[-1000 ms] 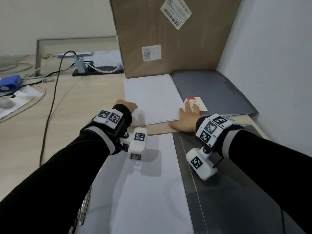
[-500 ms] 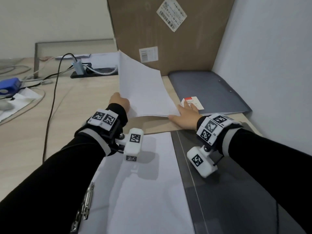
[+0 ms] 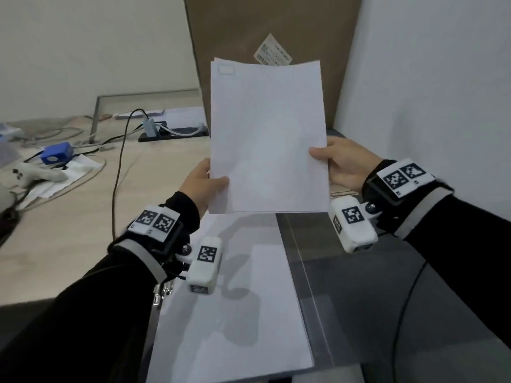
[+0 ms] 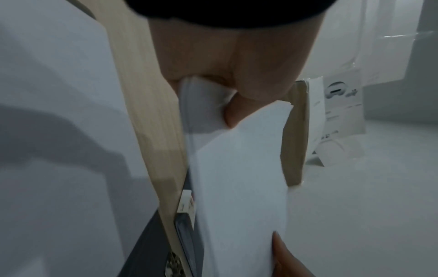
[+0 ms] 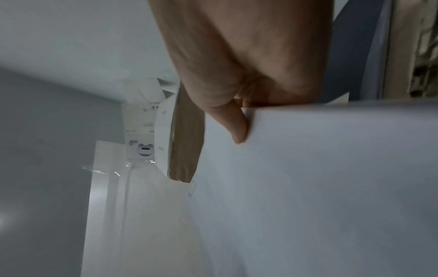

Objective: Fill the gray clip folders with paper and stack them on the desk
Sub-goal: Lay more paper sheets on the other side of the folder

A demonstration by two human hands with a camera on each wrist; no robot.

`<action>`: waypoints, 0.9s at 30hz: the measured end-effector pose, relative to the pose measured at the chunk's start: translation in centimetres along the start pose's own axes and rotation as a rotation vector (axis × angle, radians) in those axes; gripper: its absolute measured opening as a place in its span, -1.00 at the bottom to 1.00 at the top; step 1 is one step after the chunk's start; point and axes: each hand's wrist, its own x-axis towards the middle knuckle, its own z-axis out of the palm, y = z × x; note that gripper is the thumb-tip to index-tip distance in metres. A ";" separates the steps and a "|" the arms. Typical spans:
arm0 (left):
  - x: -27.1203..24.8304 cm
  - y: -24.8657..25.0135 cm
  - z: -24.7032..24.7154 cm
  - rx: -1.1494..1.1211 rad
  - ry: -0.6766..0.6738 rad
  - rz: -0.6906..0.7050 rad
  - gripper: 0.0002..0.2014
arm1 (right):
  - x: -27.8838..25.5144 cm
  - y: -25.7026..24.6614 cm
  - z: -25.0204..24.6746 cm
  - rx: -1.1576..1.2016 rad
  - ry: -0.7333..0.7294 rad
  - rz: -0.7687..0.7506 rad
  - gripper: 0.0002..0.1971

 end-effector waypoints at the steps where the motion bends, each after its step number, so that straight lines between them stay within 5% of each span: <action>1: -0.7 0.3 0.5 -0.016 -0.037 0.006 -0.60 | -1.0 0.0 -0.5 0.002 0.024 -0.034 -0.78; 9: -3.4 -1.0 6.9 -0.129 -0.076 0.004 -0.62 | -8.0 5.7 -3.6 0.072 0.141 -0.135 -0.75; 15: -4.0 -3.0 9.4 0.024 -0.019 -0.094 -0.67 | -9.5 8.3 -4.2 -0.160 0.295 -0.124 -0.82; 21: -5.2 -2.4 9.2 0.548 -0.101 -0.042 -0.54 | -11.4 6.1 -6.7 -0.435 0.587 -0.161 -0.68; 27: -7.4 -5.1 10.2 1.308 -0.518 -0.071 -0.32 | -14.6 6.0 -10.5 -0.534 0.712 0.004 -0.72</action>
